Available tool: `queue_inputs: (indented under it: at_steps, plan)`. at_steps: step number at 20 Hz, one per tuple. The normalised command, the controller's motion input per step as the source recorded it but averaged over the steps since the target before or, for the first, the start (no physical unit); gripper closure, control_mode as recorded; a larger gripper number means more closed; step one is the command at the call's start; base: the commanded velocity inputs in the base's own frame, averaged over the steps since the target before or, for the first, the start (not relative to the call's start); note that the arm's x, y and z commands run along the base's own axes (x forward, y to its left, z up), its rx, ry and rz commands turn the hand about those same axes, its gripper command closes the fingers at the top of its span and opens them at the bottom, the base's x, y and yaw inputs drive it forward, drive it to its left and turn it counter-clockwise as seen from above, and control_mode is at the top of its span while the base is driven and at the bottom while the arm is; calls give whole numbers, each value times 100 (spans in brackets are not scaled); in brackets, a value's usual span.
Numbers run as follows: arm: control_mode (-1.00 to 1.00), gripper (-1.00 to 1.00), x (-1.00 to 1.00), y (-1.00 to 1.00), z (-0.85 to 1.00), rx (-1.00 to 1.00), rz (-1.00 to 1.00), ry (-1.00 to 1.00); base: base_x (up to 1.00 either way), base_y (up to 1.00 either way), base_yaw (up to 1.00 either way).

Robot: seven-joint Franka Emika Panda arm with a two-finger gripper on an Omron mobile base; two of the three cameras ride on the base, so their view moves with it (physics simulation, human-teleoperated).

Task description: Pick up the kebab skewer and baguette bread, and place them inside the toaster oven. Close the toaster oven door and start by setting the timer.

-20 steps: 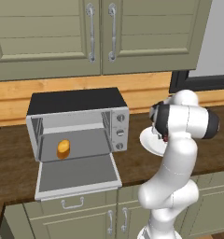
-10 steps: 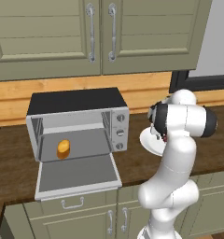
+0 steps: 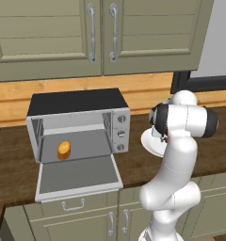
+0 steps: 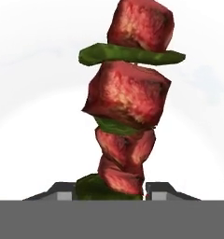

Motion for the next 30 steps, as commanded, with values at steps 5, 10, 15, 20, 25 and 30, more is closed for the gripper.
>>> queue_inputs:
  at_steps: [5,10,15,20,25,30]
  plan:
    - [-100,100,-3,0,-9,0,0,2,0,0,0]
    - [-100,100,-39,0,81,3,4,1,0,0,0]
    - [-100,100,-100,22,96,-1,10,-3,0,0,0]
    - [-100,100,-100,73,69,-5,21,0,0,0,0]
    - [-100,100,-100,89,51,0,11,4,0,0,0]
    - [-100,100,-100,94,23,1,4,1,0,0,0]
